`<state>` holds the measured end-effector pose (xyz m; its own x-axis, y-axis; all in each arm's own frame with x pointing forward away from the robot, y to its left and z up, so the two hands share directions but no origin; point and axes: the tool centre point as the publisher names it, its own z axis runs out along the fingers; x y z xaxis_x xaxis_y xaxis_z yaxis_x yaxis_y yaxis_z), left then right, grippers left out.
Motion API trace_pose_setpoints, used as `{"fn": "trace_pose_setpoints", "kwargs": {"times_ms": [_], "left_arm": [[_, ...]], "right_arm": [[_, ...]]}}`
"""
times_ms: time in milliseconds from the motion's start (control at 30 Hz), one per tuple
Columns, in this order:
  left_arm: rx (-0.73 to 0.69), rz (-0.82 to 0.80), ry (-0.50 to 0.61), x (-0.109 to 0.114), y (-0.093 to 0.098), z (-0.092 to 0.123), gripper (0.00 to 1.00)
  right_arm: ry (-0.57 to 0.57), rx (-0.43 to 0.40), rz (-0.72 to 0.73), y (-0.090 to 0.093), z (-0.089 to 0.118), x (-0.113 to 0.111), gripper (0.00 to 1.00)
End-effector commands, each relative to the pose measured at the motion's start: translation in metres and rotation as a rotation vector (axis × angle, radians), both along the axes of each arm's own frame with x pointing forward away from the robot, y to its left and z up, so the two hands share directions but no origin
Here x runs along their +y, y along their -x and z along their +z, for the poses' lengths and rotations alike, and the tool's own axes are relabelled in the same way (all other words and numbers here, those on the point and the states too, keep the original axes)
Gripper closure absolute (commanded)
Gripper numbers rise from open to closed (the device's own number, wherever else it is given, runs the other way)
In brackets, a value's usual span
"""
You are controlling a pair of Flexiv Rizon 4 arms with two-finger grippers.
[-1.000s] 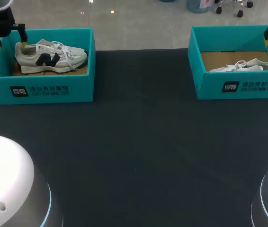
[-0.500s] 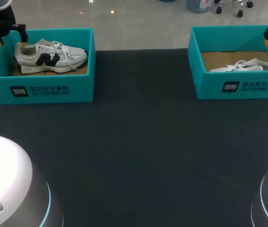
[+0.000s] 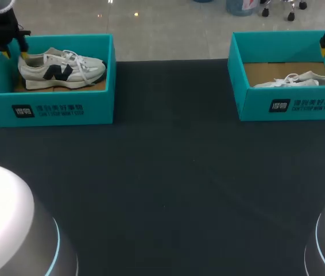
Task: Take the shoe out of the shoebox, open the shoe tongue, remove and reinsert the insole, then place the shoe into the shoebox
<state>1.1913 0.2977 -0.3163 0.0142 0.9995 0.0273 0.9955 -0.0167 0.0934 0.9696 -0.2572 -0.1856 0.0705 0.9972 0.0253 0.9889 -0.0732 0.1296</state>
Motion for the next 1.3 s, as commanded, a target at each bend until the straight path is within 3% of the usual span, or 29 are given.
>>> {"fn": "trace_pose_setpoints", "kwargs": {"times_ms": [33, 100, 267, 500, 600, 1133, 1300], "left_arm": [[0.028, 0.002, 0.009, 0.005, -0.015, -0.009, 0.52], [0.029, 0.003, 0.01, 0.006, -0.016, -0.011, 0.51], [0.031, -0.005, 0.017, 0.006, -0.015, -0.01, 0.29], [0.05, -0.017, 0.03, 0.003, -0.015, -0.018, 0.32], [0.056, -0.027, 0.033, 0.003, -0.016, -0.025, 0.44], [0.112, -0.05, 0.039, 0.002, -0.018, -0.056, 0.42], [0.132, -0.041, 0.039, 0.002, -0.021, -0.066, 0.47]], "right_arm": [[0.0, 0.0, -0.001, 0.0, 0.0, 0.0, 0.0], [0.0, 0.0, -0.001, 0.0, 0.0, 0.0, 0.0], [0.0, 0.0, -0.001, 0.0, 0.0, 0.0, 0.0], [0.0, 0.0, -0.001, 0.0, 0.0, 0.0, 0.0], [0.0, 0.0, -0.001, 0.0, 0.0, 0.0, 0.0], [0.0, 0.0, -0.001, 0.0, 0.0, 0.0, 0.0], [0.0, 0.0, -0.001, 0.0, 0.0, 0.0, 0.0]]}}
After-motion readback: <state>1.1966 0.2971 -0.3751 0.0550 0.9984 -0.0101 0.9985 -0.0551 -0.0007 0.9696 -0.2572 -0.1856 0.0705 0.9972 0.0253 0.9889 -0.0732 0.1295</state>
